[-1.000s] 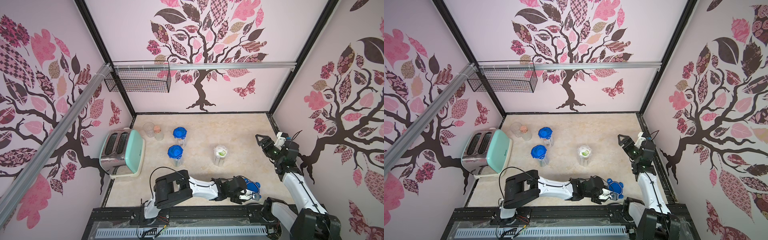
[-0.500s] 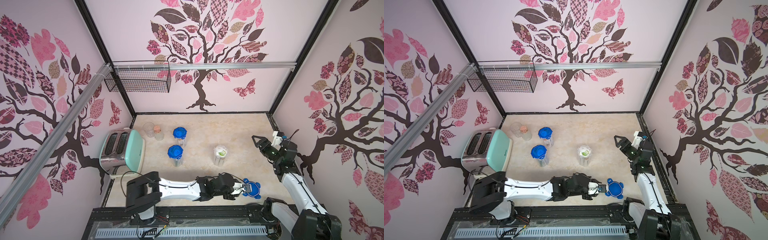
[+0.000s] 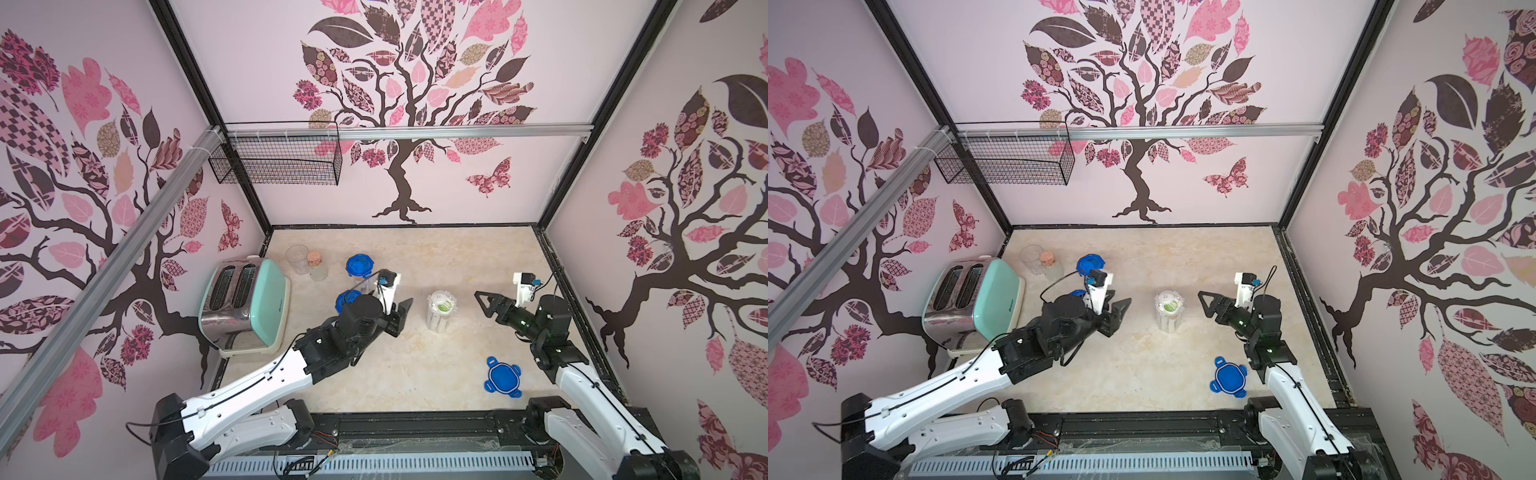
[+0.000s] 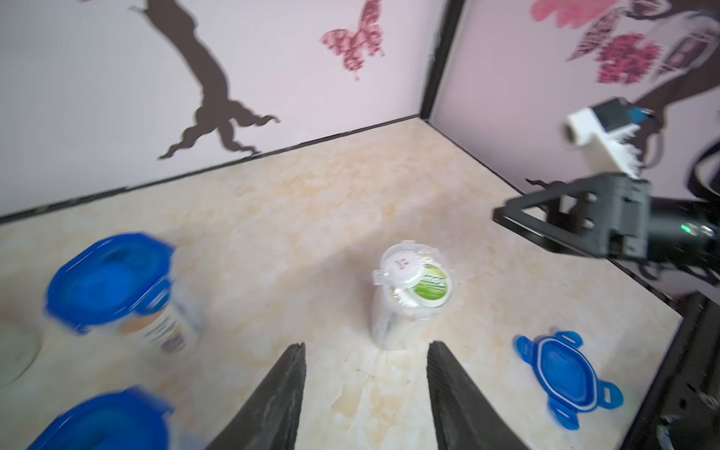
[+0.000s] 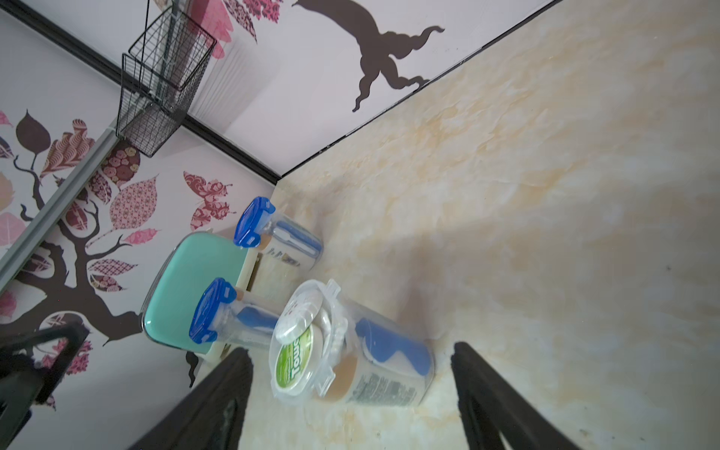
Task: Take out toiletry kits
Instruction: Place the lid at the center of the board, then pick up the container from the center of the board.
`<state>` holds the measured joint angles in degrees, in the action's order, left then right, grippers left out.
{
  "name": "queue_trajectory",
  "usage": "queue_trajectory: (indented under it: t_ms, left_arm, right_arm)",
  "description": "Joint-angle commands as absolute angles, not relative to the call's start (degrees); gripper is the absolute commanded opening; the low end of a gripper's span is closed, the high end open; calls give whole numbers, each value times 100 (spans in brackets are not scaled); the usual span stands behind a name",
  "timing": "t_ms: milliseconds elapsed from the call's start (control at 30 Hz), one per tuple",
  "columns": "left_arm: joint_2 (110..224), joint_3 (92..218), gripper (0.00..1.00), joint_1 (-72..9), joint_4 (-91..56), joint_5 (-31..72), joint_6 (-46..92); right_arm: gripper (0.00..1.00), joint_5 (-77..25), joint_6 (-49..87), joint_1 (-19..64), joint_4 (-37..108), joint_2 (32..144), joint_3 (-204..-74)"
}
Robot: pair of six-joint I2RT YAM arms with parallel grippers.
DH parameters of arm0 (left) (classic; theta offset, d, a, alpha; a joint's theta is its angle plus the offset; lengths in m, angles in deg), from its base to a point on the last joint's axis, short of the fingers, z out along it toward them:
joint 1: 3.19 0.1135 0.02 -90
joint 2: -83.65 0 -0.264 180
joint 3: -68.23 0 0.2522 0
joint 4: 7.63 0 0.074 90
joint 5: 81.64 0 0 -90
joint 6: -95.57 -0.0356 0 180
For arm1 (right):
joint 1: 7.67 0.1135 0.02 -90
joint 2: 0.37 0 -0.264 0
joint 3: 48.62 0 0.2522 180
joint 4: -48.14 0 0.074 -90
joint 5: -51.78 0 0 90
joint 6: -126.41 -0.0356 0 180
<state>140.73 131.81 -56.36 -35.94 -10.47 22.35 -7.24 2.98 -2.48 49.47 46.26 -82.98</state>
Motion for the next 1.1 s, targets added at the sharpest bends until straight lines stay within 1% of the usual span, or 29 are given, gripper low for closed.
queue_trajectory:
  t_ms: [0,100,200,333,400,467,600,767,867,1067]
  left_arm:
    - [13639,12999,54,-5173,-4715,-1092,3369]
    - [13320,12773,54,-5116,-4940,-928,3507]
    - [13080,12576,54,-5118,-5127,-349,3550]
    - [13007,13174,54,-5118,-6307,277,3705]
    - [12979,13435,53,-5119,-6776,504,3573]
    - [12864,13505,53,-5118,-7154,428,3341]
    - [12525,13240,53,-5118,-7381,-267,3292]
    - [12372,12996,52,-5097,-6816,206,3148]
    - [12533,13084,52,-4965,-6968,112,3090]
    - [12629,13104,52,-4834,-7003,109,3071]
  right_arm:
    - [83,-1068,639,159,4680,4288,-8132]
    - [83,-1134,741,413,4664,4177,-7866]
    - [83,-1147,785,762,5031,4329,-7587]
    - [87,-1590,1289,1541,5138,4698,-7677]
    - [87,-1623,1338,1640,5413,4915,-7599]
    - [87,-1609,1334,1648,5656,5081,-7538]
    - [87,-1570,1471,1659,5888,5305,-7595]
    - [87,-1388,1525,1698,6713,5810,-7523]
    - [87,-1434,1620,1830,7033,6200,-7535]
    - [87,-1730,1743,1928,7279,5984,-7286]
